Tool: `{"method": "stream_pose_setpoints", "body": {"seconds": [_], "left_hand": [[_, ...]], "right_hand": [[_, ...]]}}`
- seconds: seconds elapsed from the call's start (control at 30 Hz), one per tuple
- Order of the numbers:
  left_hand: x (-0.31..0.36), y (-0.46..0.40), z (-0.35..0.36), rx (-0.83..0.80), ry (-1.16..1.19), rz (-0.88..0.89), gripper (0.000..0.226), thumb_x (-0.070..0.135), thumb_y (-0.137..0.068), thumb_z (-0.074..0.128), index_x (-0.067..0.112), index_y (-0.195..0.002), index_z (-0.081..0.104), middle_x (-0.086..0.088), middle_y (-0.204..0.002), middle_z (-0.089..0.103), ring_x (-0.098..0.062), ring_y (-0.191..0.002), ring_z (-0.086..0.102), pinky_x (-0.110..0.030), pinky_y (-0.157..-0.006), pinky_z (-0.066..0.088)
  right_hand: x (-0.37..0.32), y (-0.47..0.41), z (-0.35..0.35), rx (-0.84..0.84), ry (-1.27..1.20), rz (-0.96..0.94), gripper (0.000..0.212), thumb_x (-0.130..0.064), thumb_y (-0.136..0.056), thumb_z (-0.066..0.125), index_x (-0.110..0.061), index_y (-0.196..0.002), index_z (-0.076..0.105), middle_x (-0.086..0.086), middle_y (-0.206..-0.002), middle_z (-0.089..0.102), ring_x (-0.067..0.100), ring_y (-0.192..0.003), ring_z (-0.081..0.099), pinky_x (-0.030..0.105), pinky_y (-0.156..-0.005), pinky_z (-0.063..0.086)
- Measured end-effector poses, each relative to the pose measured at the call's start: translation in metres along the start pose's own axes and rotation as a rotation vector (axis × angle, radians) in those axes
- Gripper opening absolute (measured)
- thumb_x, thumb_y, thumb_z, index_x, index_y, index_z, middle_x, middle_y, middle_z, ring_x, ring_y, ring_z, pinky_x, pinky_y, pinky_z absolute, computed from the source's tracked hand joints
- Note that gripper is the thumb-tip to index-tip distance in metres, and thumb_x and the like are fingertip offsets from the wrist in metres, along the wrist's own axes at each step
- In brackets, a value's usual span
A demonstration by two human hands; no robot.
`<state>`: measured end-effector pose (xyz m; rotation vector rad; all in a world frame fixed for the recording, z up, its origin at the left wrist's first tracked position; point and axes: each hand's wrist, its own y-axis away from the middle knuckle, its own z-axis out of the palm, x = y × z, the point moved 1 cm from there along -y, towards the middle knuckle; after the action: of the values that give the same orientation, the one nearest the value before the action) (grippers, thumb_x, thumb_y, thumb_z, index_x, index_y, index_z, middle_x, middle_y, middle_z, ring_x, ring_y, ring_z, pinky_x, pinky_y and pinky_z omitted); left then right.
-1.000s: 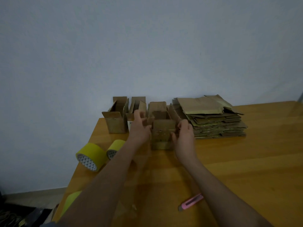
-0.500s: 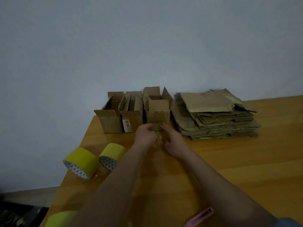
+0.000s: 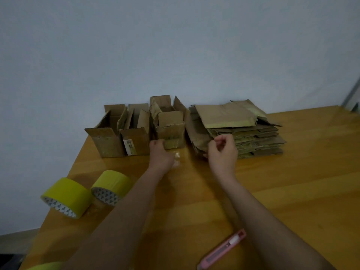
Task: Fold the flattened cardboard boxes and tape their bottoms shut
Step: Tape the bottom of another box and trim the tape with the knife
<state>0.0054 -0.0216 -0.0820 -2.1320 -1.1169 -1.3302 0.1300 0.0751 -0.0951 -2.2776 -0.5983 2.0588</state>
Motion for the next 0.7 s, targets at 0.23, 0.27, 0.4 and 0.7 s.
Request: {"method": "stream_pose_setpoints", "body": {"seconds": [0.23, 0.27, 0.4, 0.7], "left_hand": [[0.007, -0.006, 0.006, -0.091, -0.029, -0.021, 0.071, -0.006, -0.094, 0.045, 0.020, -0.155, 0.019, 0.004, -0.163, 0.003, -0.023, -0.141, 0.030, -0.004, -0.065, 0.044], [0.006, -0.007, 0.006, -0.092, -0.059, -0.025, 0.070, -0.005, -0.094, 0.044, 0.019, -0.155, 0.018, 0.004, -0.164, 0.001, -0.023, -0.146, 0.020, -0.009, -0.079, 0.041], [0.006, -0.001, 0.010, -0.143, -0.047, -0.116, 0.056, 0.001, -0.096, 0.042, 0.020, -0.148, 0.036, -0.007, -0.133, 0.050, -0.020, -0.096, 0.062, -0.025, -0.067, 0.051], [0.035, 0.026, 0.002, -0.050, -0.103, 0.171, 0.047, -0.003, -0.095, 0.047, 0.017, -0.137, 0.048, 0.003, -0.132, 0.050, -0.004, -0.100, 0.049, -0.009, -0.060, 0.044]], "right_hand": [[-0.003, -0.029, -0.018, -0.006, -0.634, 0.594, 0.033, -0.033, -0.099, 0.053, -0.005, -0.116, 0.057, 0.014, -0.100, 0.071, 0.021, -0.080, 0.074, 0.024, -0.063, 0.059], [-0.003, -0.033, -0.020, -0.016, -0.663, 0.619, 0.034, -0.033, -0.098, 0.054, -0.004, -0.117, 0.055, 0.015, -0.100, 0.071, 0.022, -0.079, 0.074, 0.024, -0.063, 0.059], [-0.008, -0.049, -0.022, -0.037, -0.694, 0.671, 0.028, -0.032, -0.094, 0.060, -0.007, -0.105, 0.057, 0.016, -0.095, 0.072, 0.021, -0.078, 0.075, 0.030, -0.070, 0.061], [-0.008, -0.033, -0.038, 0.010, -0.546, 0.599, 0.011, -0.010, -0.092, 0.065, -0.001, -0.099, 0.068, 0.013, -0.095, 0.071, 0.013, -0.076, 0.071, 0.018, -0.064, 0.057]]}}
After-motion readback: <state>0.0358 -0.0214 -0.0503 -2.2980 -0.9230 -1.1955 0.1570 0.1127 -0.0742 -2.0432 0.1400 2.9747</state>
